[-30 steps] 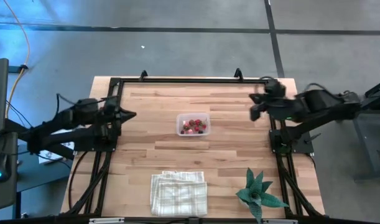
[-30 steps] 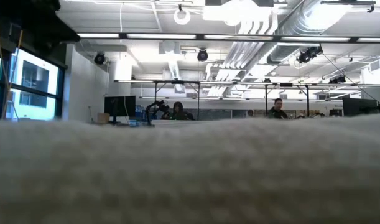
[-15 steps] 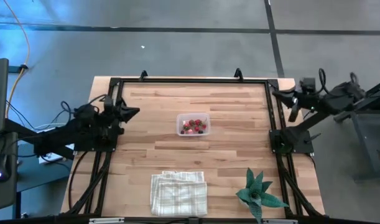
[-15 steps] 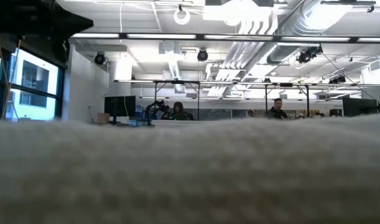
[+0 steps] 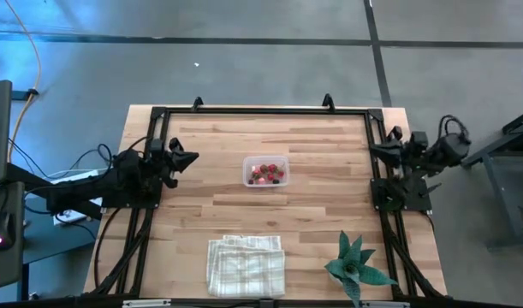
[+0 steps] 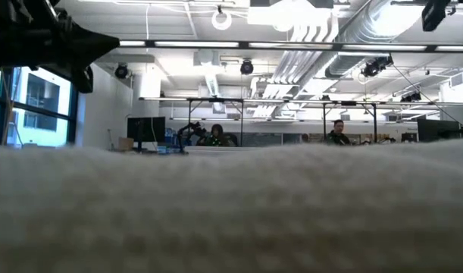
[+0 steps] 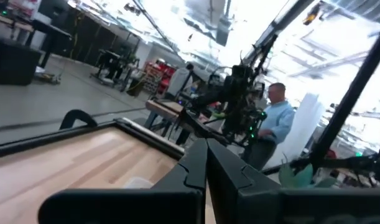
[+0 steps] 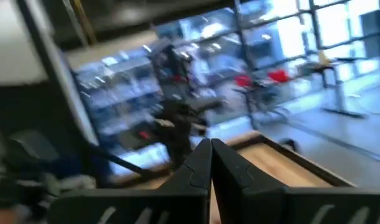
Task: Pick and placing Produce into tupperware
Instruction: Return to Home Position
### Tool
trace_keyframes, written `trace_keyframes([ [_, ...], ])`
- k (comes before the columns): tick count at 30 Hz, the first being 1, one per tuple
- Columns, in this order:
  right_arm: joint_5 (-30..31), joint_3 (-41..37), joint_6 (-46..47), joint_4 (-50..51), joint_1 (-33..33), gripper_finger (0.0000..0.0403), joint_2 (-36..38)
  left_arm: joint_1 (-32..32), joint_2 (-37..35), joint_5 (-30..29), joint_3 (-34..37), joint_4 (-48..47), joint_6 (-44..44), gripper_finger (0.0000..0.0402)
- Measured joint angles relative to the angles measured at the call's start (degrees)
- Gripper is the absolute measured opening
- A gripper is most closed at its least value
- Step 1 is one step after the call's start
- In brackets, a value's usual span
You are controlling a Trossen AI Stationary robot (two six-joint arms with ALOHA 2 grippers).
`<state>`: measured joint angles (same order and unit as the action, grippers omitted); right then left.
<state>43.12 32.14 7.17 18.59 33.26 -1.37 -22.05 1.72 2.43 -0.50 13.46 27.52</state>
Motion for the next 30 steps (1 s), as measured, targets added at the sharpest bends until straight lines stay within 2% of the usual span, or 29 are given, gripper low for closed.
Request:
trace_keyframes([
  [7,-4.03,-6.85,5.08,-2.16,0.14,0.0000,1.11,-0.07,0.00,2.81,-0.03,-1.16,-5.73,0.0000],
  [12,-4.15,-16.84,8.22,-5.99,0.13,0.0000,1.17,-0.06,-0.01,5.13,-0.03,-2.81,-6.04,0.0000],
  [17,-3.77,-24.36,7.58,-11.59,0.10,0.0000,1.13,-0.06,-0.01,5.70,-0.03,-4.87,-5.63,0.0000],
  [30,-2.79,-27.62,5.85,-12.38,0.13,0.0000,1.09,-0.06,-0.01,5.60,-0.03,-8.11,-3.66,0.0000],
])
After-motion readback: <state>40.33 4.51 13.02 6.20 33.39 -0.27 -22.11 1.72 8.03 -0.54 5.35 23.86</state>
